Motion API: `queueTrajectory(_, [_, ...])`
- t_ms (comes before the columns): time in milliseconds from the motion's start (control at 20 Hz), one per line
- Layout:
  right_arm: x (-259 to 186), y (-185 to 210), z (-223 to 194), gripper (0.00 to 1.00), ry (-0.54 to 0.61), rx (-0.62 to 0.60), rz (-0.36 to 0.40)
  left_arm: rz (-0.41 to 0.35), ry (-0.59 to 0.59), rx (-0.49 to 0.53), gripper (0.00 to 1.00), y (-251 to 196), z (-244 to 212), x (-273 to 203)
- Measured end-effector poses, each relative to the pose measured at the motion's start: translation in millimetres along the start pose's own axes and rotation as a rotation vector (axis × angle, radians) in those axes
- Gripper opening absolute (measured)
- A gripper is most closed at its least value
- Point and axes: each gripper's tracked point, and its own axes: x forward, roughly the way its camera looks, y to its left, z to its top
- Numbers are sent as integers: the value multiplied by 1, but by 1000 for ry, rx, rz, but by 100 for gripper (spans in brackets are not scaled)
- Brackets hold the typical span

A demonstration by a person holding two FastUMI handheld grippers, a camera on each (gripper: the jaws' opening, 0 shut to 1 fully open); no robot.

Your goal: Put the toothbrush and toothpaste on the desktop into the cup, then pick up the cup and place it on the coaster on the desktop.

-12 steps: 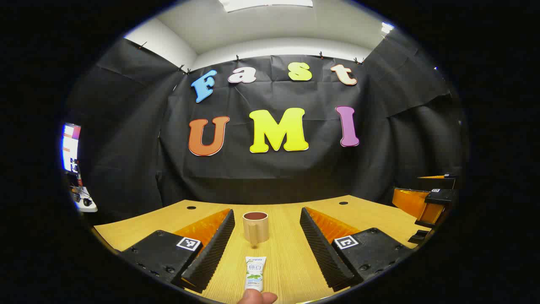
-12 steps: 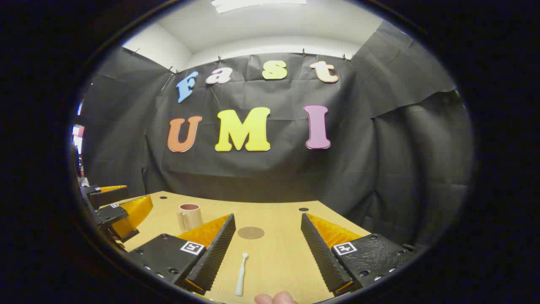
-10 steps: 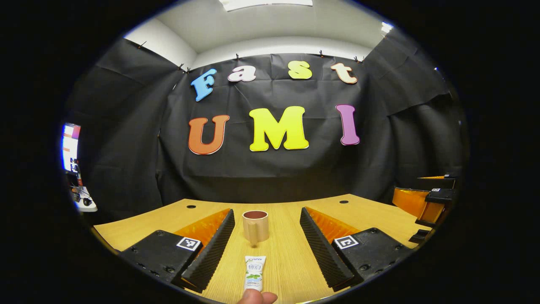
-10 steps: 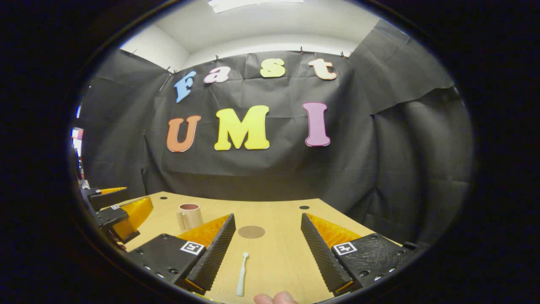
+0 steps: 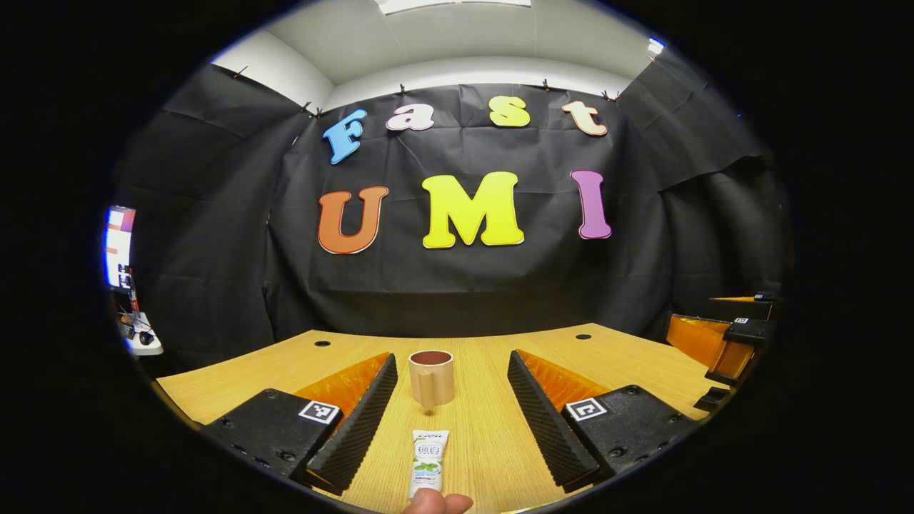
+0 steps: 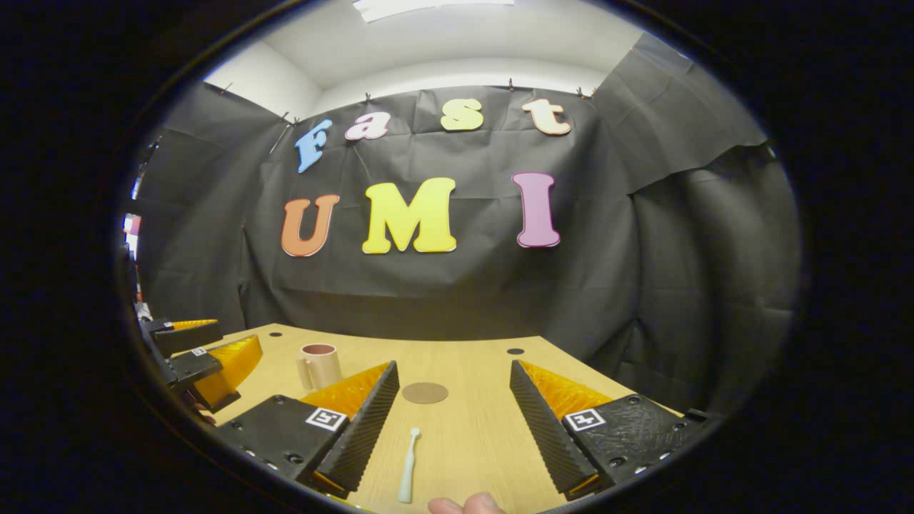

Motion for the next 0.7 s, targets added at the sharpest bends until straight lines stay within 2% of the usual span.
queueTrajectory(200, [0, -2, -2, 94, -4, -26, -10, 12, 12, -1, 99, 3, -4, -1])
queueTrajectory(250, [0, -1, -2, 96, -3, -25, -8, 16, 16, -3, 94, 3, -4, -1])
queueTrajectory(300, [0, 0, -2, 95, -2, -23, -5, 26, 24, -4, 99, 5, -5, -2])
queueTrajectory(550, [1, 4, -4, 94, 9, 4, 10, 22, 83, -3, 99, -1, -20, -1])
queueTrajectory(600, [1, 4, -5, 97, 11, 7, 11, 16, 94, -7, 99, -4, -21, -2])
queueTrajectory(700, [1, 4, -7, 95, 13, 4, 12, 2, 124, -18, 99, -7, -29, -2])
